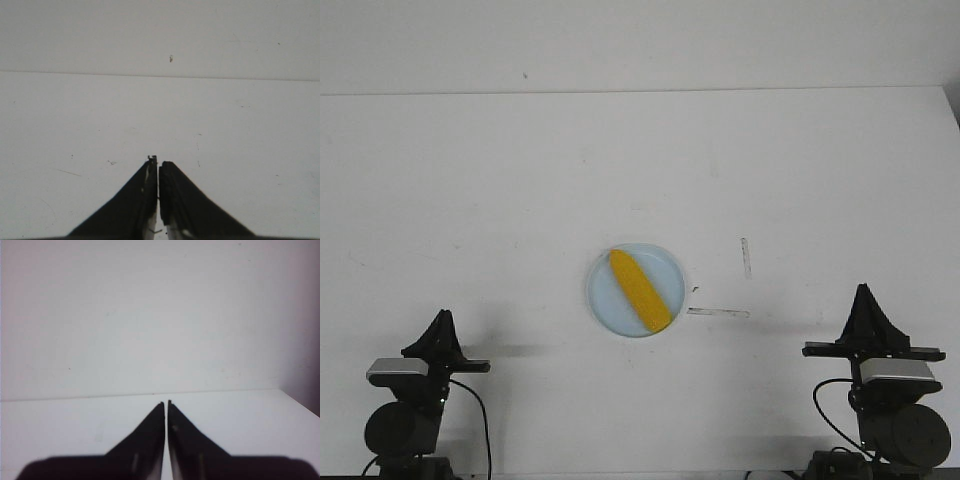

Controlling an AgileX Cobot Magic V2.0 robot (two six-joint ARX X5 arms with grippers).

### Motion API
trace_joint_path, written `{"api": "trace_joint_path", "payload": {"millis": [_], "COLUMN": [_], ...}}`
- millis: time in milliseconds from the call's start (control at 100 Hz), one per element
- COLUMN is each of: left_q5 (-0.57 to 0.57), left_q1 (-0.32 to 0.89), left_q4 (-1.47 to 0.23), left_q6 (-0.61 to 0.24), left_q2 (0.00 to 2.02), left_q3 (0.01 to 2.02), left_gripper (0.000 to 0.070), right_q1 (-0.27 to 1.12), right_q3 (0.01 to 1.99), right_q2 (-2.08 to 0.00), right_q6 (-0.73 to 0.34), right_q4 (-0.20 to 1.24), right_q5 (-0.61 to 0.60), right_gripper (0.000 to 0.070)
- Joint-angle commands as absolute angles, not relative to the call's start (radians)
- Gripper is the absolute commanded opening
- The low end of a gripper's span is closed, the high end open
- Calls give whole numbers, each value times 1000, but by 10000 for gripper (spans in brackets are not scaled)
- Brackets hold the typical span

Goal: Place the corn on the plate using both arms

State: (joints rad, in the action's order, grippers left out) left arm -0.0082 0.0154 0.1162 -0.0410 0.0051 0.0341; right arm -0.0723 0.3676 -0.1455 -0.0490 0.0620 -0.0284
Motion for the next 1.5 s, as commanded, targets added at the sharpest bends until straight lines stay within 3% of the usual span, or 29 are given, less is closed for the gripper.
{"api": "trace_joint_path", "payload": {"millis": [0, 720, 910, 1210, 1340, 1490], "left_q5": [-7, -7, -7, -7, -7, -7], "left_q1": [15, 15, 14, 14, 14, 14], "left_q4": [129, 129, 128, 128, 128, 128], "left_q6": [-42, -42, -42, -42, -42, -42], "left_q2": [3, 3, 3, 3, 3, 3], "left_q3": [14, 14, 14, 14, 14, 14], "left_gripper": [1, 1, 1, 1, 1, 1], "right_q1": [-73, -72, -59, -20, 2, 8], "right_q3": [368, 355, 239, 84, 10, 13], "right_q2": [-145, -115, -50, -1, -1, -1], "right_q6": [-45, -49, -52, -51, -53, -51], "right_q4": [52, 65, -15, -37, -131, -112], "right_q5": [-27, -57, -110, -105, -96, -75], "right_gripper": [9, 9, 9, 9, 9, 9]}}
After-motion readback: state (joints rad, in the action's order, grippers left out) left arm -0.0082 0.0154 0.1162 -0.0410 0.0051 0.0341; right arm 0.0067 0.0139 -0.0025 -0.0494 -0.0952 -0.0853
